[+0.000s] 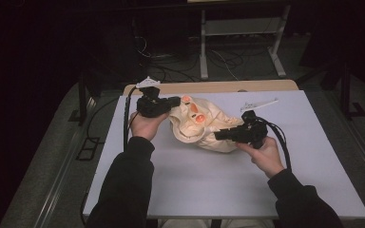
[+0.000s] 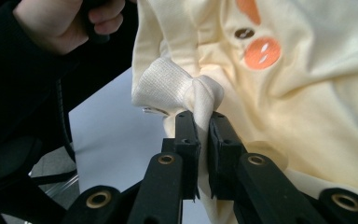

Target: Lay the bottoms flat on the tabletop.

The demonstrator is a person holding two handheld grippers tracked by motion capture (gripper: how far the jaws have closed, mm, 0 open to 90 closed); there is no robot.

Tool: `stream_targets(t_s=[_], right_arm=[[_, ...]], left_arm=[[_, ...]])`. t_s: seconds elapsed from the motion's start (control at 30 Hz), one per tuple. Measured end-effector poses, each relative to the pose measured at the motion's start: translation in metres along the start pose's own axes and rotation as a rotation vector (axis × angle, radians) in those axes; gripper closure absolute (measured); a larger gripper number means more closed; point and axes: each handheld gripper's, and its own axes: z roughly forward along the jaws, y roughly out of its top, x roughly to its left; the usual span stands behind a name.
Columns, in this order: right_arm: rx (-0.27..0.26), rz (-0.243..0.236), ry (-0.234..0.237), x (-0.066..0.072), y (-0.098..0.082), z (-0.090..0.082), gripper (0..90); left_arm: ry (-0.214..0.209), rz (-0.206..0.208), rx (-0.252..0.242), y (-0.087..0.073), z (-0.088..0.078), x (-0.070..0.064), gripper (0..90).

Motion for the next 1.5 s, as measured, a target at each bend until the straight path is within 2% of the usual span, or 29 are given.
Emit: stream_targets(t_s=[0.1,0.2,0.4,0.7,0.77,0.83,0.9,0.93,0.97,1.1,1.23,1.3,1.5], right_arm=[[0.018,0.0,0.012,0.001,-0.006,0.008,82.2],[0.05,0.003,0.035,0.004,-0.017,0.023,82.0],[0.094,0.025,0.065,0.006,-0.033,0.039,81.8],[0.156,0.021,0.069,0.01,-0.048,0.057,80.8],[0.161,0.022,0.069,0.01,-0.049,0.059,78.6],[0.179,0.011,0.084,0.011,-0.049,0.06,71.8],[0.184,-0.005,0.068,0.013,-0.05,0.061,65.0],[0.184,-0.005,0.068,0.013,-0.05,0.061,65.0],[0.172,-0.029,0.049,0.015,-0.05,0.06,57.4],[0.15,-0.056,0.016,0.016,-0.048,0.056,47.3],[0.127,-0.082,-0.062,0.015,-0.045,0.049,36.5],[0.113,-0.086,-0.092,0.013,-0.044,0.045,31.5],[0.079,-0.055,-0.159,0.001,-0.039,0.031,19.6]], left_arm=[[0.0,-0.011,-0.003,-0.004,-0.001,0.002,83.4],[0.002,-0.03,0.005,-0.016,0.0,0.005,83.4],[0.002,-0.064,0.016,-0.032,0.003,0.012,83.4],[0.004,-0.091,0.029,-0.047,0.004,0.019,83.3],[0.005,-0.093,0.03,-0.049,0.003,0.019,83.3],[0.003,-0.1,0.028,-0.051,0.003,0.02,83.3],[0.004,-0.106,0.027,-0.053,0.003,0.021,83.3],[0.004,-0.106,0.027,-0.053,0.003,0.021,83.2],[0.004,-0.109,0.027,-0.055,0.003,0.022,83.2],[0.004,-0.111,0.029,-0.056,0.004,0.022,83.2],[0.002,-0.116,0.027,-0.056,0.003,0.023,83.2],[0.001,-0.118,0.027,-0.057,0.003,0.023,83.2],[-0.002,-0.127,0.021,-0.059,0.003,0.024,83.1]])
